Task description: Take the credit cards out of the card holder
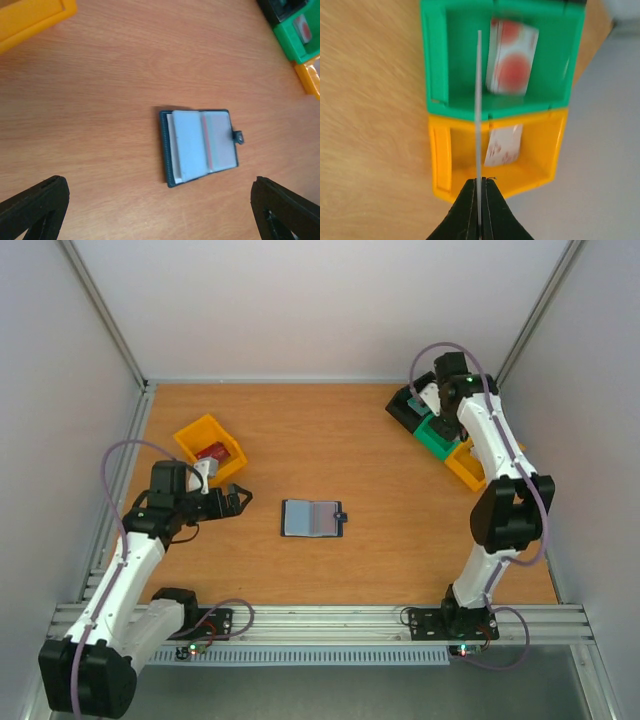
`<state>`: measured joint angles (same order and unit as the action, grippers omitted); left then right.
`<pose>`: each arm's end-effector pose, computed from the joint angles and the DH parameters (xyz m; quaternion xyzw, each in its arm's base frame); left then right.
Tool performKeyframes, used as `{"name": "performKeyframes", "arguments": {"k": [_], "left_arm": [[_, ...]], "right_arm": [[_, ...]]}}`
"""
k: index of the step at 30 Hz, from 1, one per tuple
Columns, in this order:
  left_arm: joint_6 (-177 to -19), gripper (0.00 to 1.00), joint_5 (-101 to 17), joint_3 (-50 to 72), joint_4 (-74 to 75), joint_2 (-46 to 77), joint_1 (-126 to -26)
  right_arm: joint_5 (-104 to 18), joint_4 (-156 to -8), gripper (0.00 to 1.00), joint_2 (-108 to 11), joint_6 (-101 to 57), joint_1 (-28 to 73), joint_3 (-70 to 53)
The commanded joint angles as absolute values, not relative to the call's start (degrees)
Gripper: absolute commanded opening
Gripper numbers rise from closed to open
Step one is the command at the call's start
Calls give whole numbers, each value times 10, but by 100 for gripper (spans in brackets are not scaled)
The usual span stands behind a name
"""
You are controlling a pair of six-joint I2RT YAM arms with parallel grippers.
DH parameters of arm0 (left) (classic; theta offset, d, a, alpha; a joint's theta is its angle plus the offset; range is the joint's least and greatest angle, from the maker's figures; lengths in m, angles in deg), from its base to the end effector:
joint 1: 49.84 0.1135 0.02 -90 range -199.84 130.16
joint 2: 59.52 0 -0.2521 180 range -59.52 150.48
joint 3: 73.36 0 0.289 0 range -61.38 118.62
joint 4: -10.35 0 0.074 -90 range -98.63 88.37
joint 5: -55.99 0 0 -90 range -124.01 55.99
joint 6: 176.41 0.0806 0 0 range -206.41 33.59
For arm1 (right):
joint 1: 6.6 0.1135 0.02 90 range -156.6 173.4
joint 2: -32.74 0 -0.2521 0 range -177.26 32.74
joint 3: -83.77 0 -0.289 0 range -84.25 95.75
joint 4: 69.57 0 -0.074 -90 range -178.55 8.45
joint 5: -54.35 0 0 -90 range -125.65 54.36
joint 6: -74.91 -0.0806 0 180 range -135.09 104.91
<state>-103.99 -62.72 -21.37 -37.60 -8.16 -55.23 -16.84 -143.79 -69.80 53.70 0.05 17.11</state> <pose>0.2449 -0.0620 0.2072 -0.0061 0.9068 -0.2965 0.2995 0.4260 0.0235 0.2793 -0.5577 0.7825 -0.2533 0.1122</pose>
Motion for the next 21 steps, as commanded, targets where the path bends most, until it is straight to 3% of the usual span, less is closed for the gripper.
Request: {"name": "performKeyframes", "arguments": {"k": [1, 5, 15, 21], "left_arm": [[-1035, 99, -572, -252, -280, -110, -550], [-1028, 100, -569, -284, -241, -127, -550], [-1019, 99, -560, -317, -201, -153, -550], [-1012, 99, -547, -326, -180, -148, -550]], "right_arm": [[-145, -1551, 1, -712, 445, -32, 218], [-232, -1531, 1, -683, 451, -32, 207], [-47, -1455, 1, -710, 479, -101, 127], [-45, -1356, 1, -750, 537, -124, 92]]}}
